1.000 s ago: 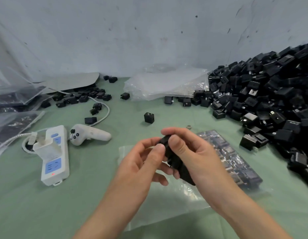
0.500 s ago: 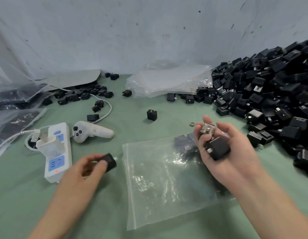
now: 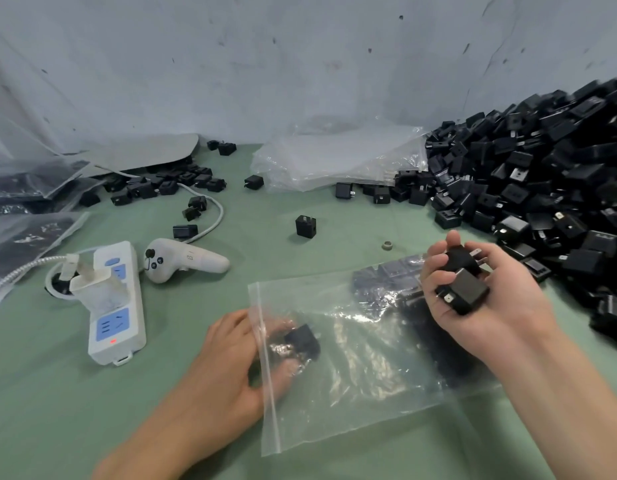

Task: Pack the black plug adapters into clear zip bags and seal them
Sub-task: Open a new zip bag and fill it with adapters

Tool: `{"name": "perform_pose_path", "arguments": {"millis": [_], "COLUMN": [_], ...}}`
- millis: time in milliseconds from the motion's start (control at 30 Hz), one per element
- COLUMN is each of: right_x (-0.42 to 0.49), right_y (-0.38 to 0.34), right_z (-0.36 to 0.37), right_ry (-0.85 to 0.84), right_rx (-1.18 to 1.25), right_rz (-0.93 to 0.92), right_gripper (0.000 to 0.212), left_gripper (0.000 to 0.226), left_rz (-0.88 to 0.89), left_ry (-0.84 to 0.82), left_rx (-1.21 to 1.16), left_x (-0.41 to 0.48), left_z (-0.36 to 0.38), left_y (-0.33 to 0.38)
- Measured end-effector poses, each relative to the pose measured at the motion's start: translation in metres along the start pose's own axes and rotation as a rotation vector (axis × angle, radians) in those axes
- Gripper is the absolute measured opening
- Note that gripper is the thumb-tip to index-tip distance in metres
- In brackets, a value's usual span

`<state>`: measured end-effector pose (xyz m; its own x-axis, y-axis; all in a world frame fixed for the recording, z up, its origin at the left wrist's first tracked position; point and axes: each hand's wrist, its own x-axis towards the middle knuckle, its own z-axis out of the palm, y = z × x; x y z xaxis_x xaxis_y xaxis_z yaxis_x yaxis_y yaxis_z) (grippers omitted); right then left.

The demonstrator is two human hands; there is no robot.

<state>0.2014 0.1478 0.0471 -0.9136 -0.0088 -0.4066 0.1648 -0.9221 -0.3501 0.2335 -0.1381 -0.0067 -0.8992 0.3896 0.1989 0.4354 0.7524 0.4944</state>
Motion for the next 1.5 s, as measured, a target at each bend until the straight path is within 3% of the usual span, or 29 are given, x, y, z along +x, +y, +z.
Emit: {"name": "perform_pose_path", "arguments": {"millis": [200, 600, 800, 1000, 1133, 1333, 1433, 1500], "right_x": [0.004, 0.008, 0.008, 0.007, 0.007, 0.007, 0.004, 0.003], "right_y": [-0.003, -0.011, -0.015, -0.015, -0.015, -0.014, -0.013, -0.012], "right_z": [-0.001, -0.004, -0.004, -0.005, -0.007, -0.009, -0.009, -0.006], "right_ry": [0.000, 0.010, 0.007, -0.006, -0.010, 0.030, 0.026, 0.026], "right_rx": [0.007, 0.029, 0.059, 0.053, 0.052, -0.011, -0.051, -0.088], "right_rz": [-0.007, -0.001, 0.006, 0.002, -0.005, -0.035, -0.069, -0.100], "right_gripper": [0.016, 0.017, 0.016, 0.014, 0.014, 0.016, 0.017, 0.021], "left_gripper": [0.039, 0.022, 0.014, 0.038, 0.025, 0.054, 0.049, 0.035], "left_rz": [0.001, 0.199, 0.190, 0.131, 0.066, 0.083, 0.084, 0.077], "left_ry": [-0.033, -0.070, -0.127, -0.121, -0.121, -0.122, -0.101, -0.083], "left_rx": [-0.011, 0.009, -0.013, -0.012, -0.127, -0.121, -0.107, -0.109], "left_x": [0.015, 0.061, 0.072, 0.080, 0.078, 0.079, 0.077, 0.075], "left_z": [0.010, 0.024, 0.033, 0.043, 0.045, 0.046, 0.044, 0.040], "left_y": [0.002, 0.034, 0.042, 0.047, 0.048, 0.050, 0.049, 0.047]}}
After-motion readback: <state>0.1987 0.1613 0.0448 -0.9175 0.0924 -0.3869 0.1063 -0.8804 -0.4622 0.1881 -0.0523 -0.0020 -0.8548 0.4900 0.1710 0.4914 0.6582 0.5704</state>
